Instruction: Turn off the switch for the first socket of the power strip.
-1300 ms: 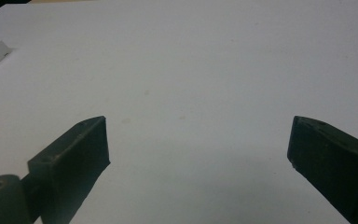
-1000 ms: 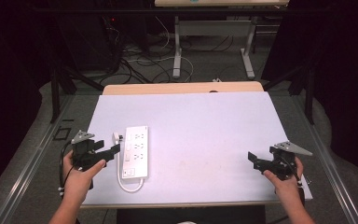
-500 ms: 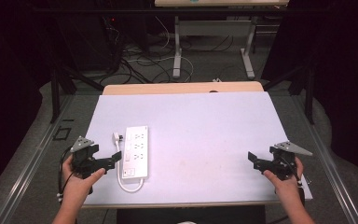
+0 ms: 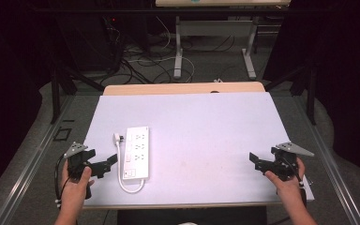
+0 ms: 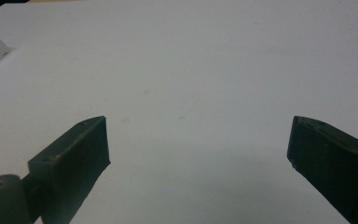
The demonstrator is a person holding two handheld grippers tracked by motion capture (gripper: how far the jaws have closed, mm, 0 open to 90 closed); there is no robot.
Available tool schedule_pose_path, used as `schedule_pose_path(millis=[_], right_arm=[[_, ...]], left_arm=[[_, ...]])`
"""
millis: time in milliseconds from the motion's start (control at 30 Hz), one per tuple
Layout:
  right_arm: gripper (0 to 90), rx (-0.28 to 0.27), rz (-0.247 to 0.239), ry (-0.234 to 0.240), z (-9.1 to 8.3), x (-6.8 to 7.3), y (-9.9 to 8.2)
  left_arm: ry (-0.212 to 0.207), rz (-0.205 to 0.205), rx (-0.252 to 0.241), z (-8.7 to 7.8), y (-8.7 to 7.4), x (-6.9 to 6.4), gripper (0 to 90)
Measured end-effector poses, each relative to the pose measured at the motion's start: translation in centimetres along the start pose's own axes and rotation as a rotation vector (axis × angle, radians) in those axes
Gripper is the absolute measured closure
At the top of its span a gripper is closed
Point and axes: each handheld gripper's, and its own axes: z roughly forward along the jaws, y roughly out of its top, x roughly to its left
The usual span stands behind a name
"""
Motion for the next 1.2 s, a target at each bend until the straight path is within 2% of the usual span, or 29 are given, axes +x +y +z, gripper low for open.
schedule_pose_path(millis=[233, 500, 700, 1033, 1200], right_arm=[[4.8, 0.005, -0.003, 0.003, 0.0, -0.1, 0.0], [4.8, 0.013, 0.003, 0.001, 0.0, -0.1, 0.0], [4.8, -0.001, 0.008, -0.004, 0.1, -0.2, -0.1], [4.9, 0.011, -0.001, 0.007, 0.3, -0.3, -0.1], [5.1, 0.016, 0.011, 0.002, 0.3, -0.3, -0.1]], left_arm=[[0.029, -0.018, -0.008, 0.2, -0.7, 1.0, 0.3], [0.059, -0.035, 0.013, 0.5, -1.5, 1.9, 0.7], [0.071, -0.031, 0.016, 0.9, -2.0, 2.0, 1.0], [0.080, -0.045, 0.023, 1.2, -2.4, 2.2, 1.6], [0.081, -0.054, 0.026, 1.2, -2.5, 2.4, 2.0]])
